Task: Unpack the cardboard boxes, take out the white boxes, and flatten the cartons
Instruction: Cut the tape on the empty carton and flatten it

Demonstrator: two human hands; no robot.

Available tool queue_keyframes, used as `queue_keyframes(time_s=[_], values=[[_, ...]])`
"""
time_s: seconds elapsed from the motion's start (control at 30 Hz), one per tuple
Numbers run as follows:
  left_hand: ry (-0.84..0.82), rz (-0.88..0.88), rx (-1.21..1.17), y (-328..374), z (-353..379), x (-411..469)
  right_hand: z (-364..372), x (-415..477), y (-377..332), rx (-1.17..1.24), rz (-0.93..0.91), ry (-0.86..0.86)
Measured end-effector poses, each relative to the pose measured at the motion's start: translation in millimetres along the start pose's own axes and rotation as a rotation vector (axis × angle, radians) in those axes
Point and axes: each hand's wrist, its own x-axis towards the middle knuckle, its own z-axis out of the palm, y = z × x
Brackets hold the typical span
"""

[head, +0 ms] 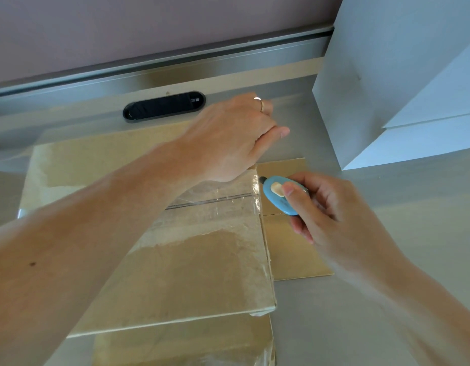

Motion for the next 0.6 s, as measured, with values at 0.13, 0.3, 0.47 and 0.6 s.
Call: queue_keyframes(time_s=[0.13, 0.3, 0.47, 0.6], values=[[0.013, -0.011, -0.022, -1, -1, -1, 8, -14, 1, -0.018, -0.020, 0.034], [0.026, -0.003, -0.029, -1, -1, -4, 16, -30, 5, 0.097, 0.024, 0.065], [0.031, -0.008, -0.033, 2, -1, -4, 14, -20, 1, 0.158, 0.062, 0.154], [0.043, -0.002, -0.041, 4, -2, -5, 19, -17, -4, 0.206, 0.087, 0.101]])
